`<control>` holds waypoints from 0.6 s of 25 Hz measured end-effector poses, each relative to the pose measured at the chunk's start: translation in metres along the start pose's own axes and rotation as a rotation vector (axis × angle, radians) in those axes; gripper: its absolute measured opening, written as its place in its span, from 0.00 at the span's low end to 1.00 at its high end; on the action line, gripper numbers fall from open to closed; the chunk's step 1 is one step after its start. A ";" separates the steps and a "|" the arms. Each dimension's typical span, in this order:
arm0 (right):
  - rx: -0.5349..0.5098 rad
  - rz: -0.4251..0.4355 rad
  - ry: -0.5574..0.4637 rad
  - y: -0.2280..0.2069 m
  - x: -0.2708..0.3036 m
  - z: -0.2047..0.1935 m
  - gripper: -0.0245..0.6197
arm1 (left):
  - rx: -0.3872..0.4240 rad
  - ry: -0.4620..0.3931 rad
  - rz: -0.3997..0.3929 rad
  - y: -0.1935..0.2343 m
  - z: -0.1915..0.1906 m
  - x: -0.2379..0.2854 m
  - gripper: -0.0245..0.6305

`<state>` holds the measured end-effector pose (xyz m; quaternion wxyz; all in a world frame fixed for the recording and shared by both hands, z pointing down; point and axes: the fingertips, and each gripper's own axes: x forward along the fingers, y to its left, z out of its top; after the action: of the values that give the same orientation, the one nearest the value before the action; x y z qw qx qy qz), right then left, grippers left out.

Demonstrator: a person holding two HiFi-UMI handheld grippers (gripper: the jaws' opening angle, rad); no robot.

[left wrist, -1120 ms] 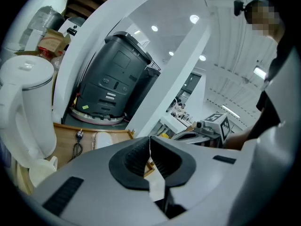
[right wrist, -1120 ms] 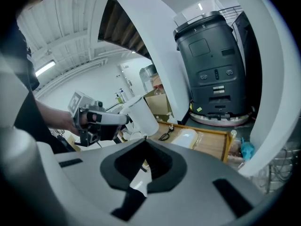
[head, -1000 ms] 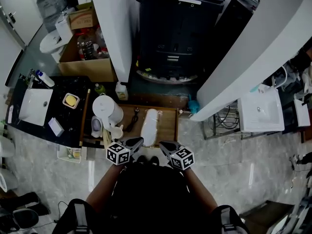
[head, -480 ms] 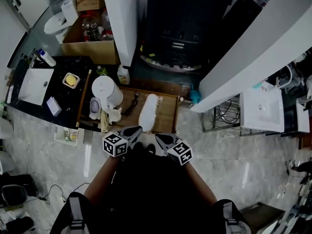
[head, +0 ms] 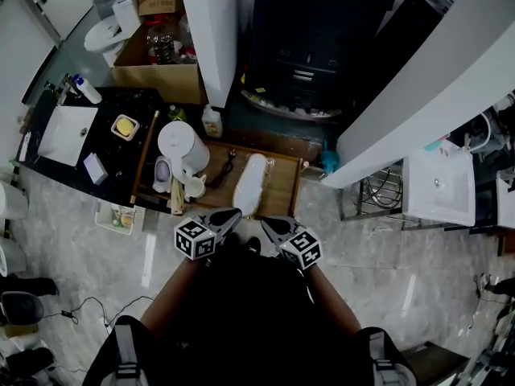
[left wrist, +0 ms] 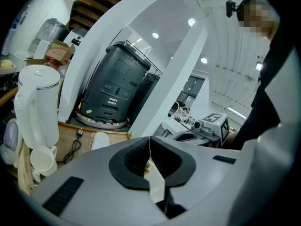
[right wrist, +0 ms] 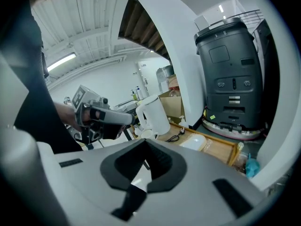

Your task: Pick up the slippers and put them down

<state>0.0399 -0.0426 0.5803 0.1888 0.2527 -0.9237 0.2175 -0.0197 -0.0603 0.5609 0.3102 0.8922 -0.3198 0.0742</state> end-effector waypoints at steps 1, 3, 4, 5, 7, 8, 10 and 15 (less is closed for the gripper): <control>0.001 0.002 0.001 0.000 0.001 -0.001 0.05 | -0.002 0.001 0.001 0.000 -0.001 0.000 0.06; 0.003 0.005 0.003 0.000 0.002 -0.002 0.05 | -0.006 0.003 0.002 0.001 -0.003 0.001 0.06; 0.003 0.005 0.003 0.000 0.002 -0.002 0.05 | -0.007 0.004 0.003 0.001 -0.004 0.001 0.06; 0.005 0.005 0.002 -0.001 0.002 -0.002 0.05 | -0.008 0.004 0.005 0.001 -0.004 0.002 0.06; 0.010 0.003 -0.001 -0.002 0.001 -0.001 0.05 | -0.010 0.000 0.006 0.000 -0.004 0.003 0.06; 0.012 0.001 -0.002 -0.003 0.001 -0.001 0.05 | -0.011 -0.002 0.006 0.000 -0.003 0.003 0.06; 0.012 0.001 -0.002 -0.003 0.001 -0.001 0.05 | -0.011 -0.007 0.008 0.000 -0.002 0.003 0.06; 0.043 0.009 -0.011 -0.004 0.001 0.000 0.05 | -0.010 -0.013 0.012 0.000 -0.001 0.002 0.06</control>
<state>0.0410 -0.0460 0.5821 0.1773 0.2536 -0.9210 0.2365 -0.0181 -0.0603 0.5622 0.3124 0.8890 -0.3276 0.0687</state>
